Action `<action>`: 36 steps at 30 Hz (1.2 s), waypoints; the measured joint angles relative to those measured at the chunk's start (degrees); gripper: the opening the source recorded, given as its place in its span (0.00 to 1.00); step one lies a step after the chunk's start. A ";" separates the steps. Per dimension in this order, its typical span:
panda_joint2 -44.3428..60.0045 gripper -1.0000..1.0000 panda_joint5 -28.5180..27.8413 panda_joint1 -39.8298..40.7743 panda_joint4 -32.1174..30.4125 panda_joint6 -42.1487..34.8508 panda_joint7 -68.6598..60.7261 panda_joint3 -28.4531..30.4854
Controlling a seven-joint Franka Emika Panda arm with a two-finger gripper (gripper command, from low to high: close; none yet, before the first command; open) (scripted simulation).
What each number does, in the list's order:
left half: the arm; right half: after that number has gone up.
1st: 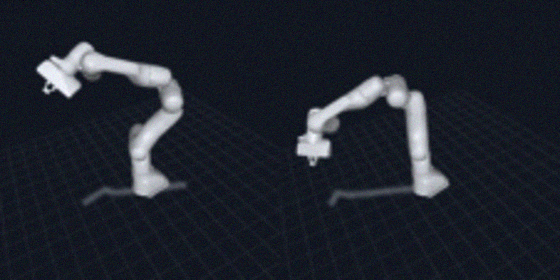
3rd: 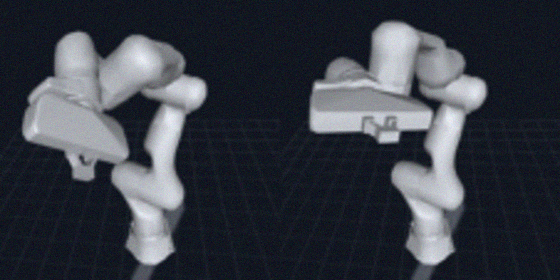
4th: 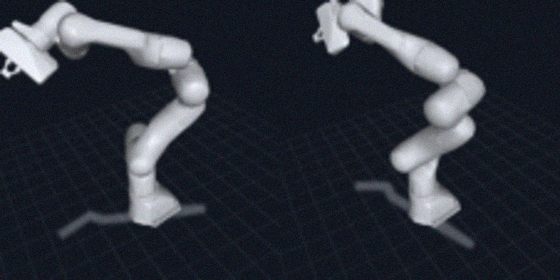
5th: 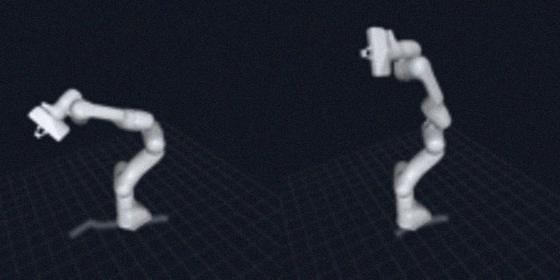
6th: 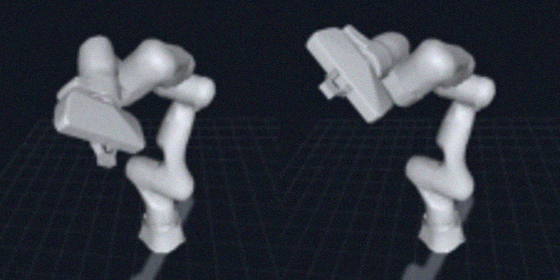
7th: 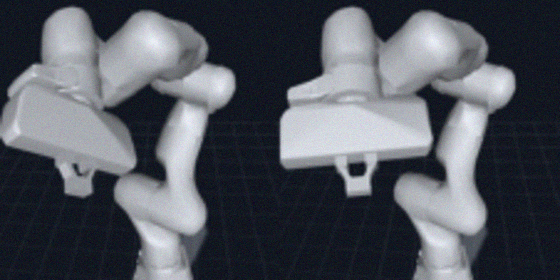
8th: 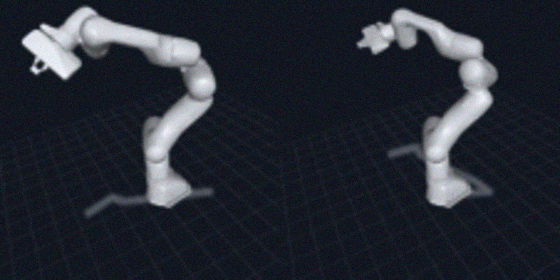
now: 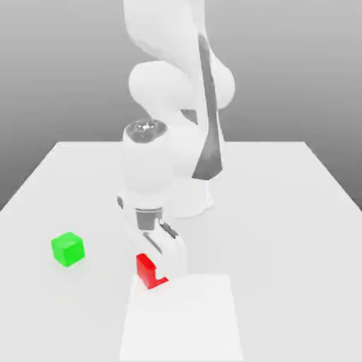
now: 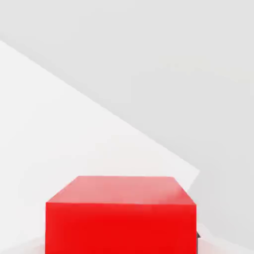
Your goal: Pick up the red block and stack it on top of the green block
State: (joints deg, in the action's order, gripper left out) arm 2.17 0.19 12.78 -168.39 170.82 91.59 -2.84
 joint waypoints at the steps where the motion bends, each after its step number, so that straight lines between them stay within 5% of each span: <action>1: -1.66 0.00 0.45 -0.05 -0.23 -1.43 -0.32 -0.09; 7: -10.29 0.00 0.31 0.92 -1.33 -8.97 -2.34 1.56; 21: -15.91 0.00 -8.95 18.52 1.78 -17.48 -25.78 20.07; 36: -2.37 0.00 2.27 14.37 2.66 -5.19 -35.17 22.84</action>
State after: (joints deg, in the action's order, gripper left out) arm -0.20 2.46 27.15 -165.73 165.64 56.42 20.00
